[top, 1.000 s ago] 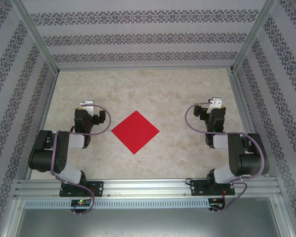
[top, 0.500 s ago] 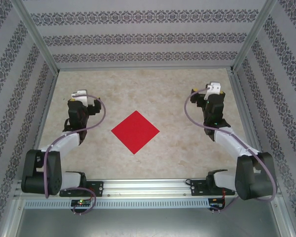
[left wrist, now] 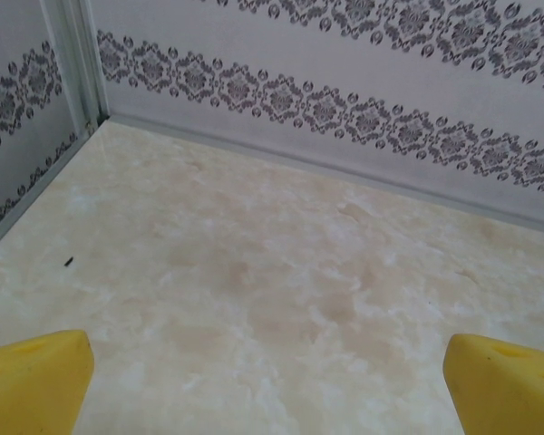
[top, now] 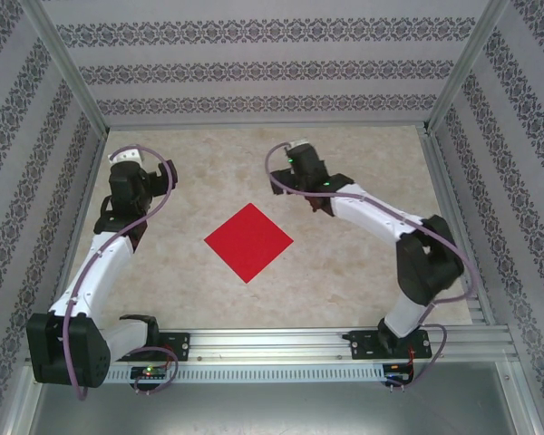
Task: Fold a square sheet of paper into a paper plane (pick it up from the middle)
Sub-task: Move the square sheet of paper to the center of the table.
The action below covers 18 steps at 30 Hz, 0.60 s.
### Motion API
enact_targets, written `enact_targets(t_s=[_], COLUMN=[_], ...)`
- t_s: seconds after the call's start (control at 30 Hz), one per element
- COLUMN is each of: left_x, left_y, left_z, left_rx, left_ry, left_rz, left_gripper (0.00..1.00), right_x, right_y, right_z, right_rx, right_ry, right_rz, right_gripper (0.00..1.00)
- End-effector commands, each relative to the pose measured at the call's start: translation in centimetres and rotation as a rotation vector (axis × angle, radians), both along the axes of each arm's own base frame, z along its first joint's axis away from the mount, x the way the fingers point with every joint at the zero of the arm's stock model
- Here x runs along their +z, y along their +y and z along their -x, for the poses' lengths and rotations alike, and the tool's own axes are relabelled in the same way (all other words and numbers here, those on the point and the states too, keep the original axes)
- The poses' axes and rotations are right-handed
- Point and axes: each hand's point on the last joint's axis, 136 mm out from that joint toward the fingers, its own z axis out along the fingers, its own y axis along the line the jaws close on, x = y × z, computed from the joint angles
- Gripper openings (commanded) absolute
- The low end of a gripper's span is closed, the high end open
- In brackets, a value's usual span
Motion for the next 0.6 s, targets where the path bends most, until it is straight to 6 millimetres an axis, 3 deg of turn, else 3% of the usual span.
enact_targets(t_s=[0.0,0.1,0.23,0.4,0.57], left_x=[-0.7,-0.6,-0.8,-0.8,-1.0], left_y=[-0.6,-0.4,0.0,0.2,0.3], left_z=[0.8,0.8,0.9,0.8,0.8], left_rx=[-0.011,-0.002,0.021,0.028,0.035], left_ry=[0.055,0.053,0.06,0.066,0.075], left_rz=[0.041,0.038,0.023,0.016,0.009], left_gripper=[1.0,1.0,1.0,1.0,1.0], right_x=[-3.0,-5.2,-7.4,-9.4,-11.2], right_y=[2.8,5.3,7.2,8.0,7.6], right_z=[2.4,3.6,4.4,4.7,4.8], right_rx=[0.13,0.223,0.285,0.314,0.31], right_ry=[0.142,0.193,0.241,0.293,0.34], right_rz=[0.107,0.189,0.264,0.329,0.376], right_gripper=[0.98,0.98,0.98,0.98,0.98])
